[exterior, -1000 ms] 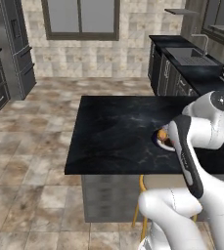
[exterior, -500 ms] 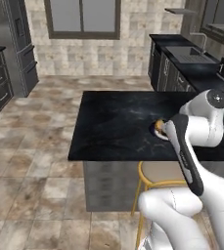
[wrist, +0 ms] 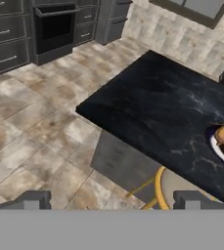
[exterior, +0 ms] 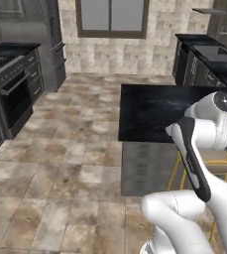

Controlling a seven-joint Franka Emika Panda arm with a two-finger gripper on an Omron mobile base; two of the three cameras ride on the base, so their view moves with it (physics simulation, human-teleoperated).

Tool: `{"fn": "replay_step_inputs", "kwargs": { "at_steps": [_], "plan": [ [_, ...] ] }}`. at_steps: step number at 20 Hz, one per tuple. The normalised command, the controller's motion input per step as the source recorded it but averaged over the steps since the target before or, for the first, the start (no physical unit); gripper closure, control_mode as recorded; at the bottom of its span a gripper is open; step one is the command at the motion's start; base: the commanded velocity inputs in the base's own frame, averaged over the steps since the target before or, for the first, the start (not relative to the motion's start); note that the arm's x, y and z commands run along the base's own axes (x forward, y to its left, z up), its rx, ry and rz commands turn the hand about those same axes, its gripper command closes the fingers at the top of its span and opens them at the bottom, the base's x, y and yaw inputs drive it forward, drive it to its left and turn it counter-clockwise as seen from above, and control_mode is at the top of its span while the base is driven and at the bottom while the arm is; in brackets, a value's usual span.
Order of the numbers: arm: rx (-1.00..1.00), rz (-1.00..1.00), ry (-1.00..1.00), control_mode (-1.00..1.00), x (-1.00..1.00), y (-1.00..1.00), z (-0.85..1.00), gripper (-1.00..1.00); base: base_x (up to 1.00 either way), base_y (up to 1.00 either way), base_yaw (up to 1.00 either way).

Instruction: Retrieve the tupperware and aluminum foil from the cabinet and place them on the dining counter near the plate with tomato and chicken drumstick to prepare for storing leftovers.

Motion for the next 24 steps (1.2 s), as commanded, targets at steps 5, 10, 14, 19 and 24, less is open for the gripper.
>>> {"fn": "replay_step_inputs", "kwargs": {
  "at_steps": [5,10,14,19,24],
  "plan": [
    [0.0,0.0,0.0,1.0,0.0,0.0,0.0,-1.0,0.61,1.0,0.13],
    [0.0,0.0,0.0,1.0,0.0,0.0,0.0,-1.0,0.97,1.0,0.06],
    [0.0,0.0,0.0,1.0,0.0,0.0,0.0,-1.0,1.0,1.0,0.03],
    [0.0,0.0,0.0,1.0,0.0,0.0,0.0,-1.0,1.0,0.75,-0.06],
    [0.0,0.0,0.0,1.0,0.0,0.0,0.0,-1.0,1.0,0.11,-0.13]
  ]
}}
